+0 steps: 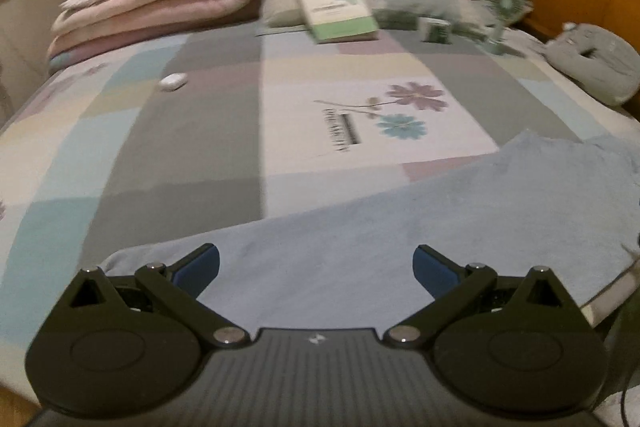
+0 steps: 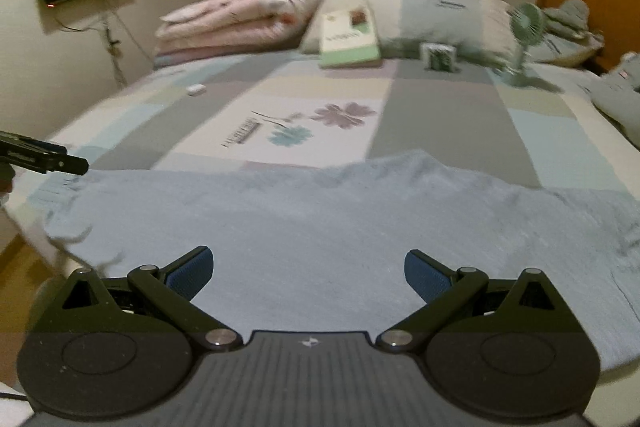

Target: Fold clothes

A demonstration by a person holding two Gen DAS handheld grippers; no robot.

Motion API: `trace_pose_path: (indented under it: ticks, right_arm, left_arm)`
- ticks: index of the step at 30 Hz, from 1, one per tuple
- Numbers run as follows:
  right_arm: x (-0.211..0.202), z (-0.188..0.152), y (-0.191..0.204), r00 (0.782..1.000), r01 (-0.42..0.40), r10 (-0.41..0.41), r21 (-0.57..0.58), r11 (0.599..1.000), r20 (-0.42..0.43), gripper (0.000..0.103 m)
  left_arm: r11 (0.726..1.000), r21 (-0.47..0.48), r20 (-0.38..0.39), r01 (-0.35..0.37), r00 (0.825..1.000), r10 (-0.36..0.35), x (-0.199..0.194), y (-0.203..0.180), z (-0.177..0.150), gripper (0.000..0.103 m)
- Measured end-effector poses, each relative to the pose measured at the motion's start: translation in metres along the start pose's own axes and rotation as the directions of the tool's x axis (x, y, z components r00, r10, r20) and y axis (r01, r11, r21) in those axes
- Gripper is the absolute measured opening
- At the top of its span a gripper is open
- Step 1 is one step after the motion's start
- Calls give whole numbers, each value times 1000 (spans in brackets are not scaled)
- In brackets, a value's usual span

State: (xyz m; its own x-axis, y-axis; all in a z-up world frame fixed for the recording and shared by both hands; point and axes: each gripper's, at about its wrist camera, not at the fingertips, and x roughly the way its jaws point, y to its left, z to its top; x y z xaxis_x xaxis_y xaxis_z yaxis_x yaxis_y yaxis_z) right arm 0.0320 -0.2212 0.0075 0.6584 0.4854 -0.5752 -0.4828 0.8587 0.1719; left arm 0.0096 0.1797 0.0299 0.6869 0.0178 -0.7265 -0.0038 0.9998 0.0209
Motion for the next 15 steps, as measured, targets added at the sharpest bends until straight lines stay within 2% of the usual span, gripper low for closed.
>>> trace_pose_path:
  ticks: [6, 15]
  right_arm:
    - [-2, 1, 13, 996, -86, 86, -4, 996, -2, 103]
    - [33, 18, 61, 992, -101, 92, -118, 988, -87, 103]
  left_arm:
    - [989, -140, -18, -41, 999, 39, -12, 43, -20, 102]
    - [956, -293, 1, 12, 1000, -12, -14, 97, -76, 102]
